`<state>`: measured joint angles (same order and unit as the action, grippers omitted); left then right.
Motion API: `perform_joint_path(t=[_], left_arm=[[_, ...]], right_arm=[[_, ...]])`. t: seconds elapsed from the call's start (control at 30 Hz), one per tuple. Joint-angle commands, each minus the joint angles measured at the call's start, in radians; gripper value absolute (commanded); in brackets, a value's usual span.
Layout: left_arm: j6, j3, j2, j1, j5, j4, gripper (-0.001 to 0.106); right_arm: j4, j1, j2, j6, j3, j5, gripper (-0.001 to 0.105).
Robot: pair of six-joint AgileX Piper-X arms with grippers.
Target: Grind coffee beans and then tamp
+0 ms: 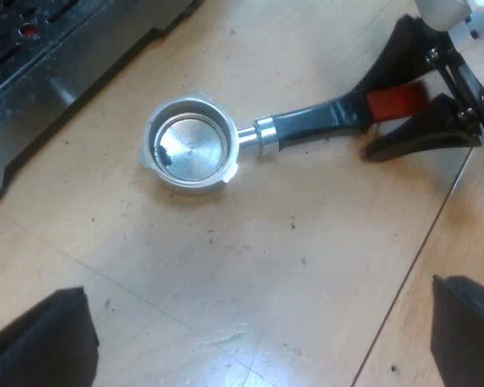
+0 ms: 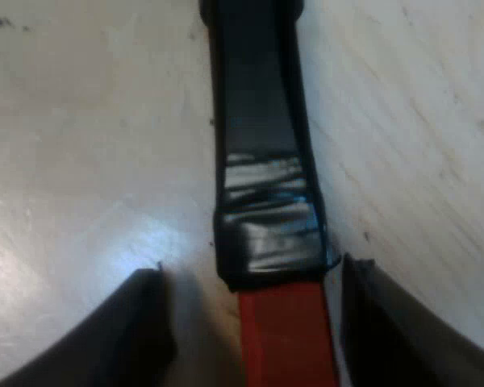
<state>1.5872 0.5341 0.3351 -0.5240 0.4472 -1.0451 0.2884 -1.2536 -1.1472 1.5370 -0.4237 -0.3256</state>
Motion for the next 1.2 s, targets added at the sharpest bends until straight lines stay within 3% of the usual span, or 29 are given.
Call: perform_joint_path(t=[0.03, 0.23, 0.4, 0.6, 0.77, 0.9, 1.03, 1.2], left_arm=[[-0.001, 0.003, -0.002, -0.005, -0.002, 0.012, 0.086], [-0.001, 0.003, -0.002, -0.005, -0.002, 0.012, 0.086], [-0.001, 0.003, -0.002, -0.005, -0.002, 0.012, 0.086], [-0.001, 0.014, -0.002, -0.005, -0.002, 0.012, 0.086], [0.009, 0.055, -0.002, -0.005, -0.027, 0.011, 0.086], [0.013, 0.097, -0.002, -0.005, -0.059, 0.011, 0.086], [0.089, 0.152, -0.004, -0.005, -0.101, 0.011, 0.086], [0.200, 0.186, -0.004, -0.005, -0.185, 0.011, 0.086]], right_arm=[[0.188, 0.004, -0.007, -0.001, 0.001, 0.014, 0.057], [0.470, 0.004, -0.005, -0.048, -0.078, -0.025, 0.057], [0.662, 0.004, -0.005, -0.041, -0.186, 0.003, 0.058], [0.729, 0.004, 0.070, 0.013, -0.315, 0.031, 0.080], [0.652, 0.004, 0.192, 0.013, -0.398, 0.021, 0.081], [0.484, 0.004, 0.268, 0.016, -0.402, 0.003, 0.081], [0.294, 0.004, 0.286, 0.034, -0.402, -0.011, 0.081], [0.165, 0.004, 0.266, 0.143, -0.396, 0.003, 0.081]])
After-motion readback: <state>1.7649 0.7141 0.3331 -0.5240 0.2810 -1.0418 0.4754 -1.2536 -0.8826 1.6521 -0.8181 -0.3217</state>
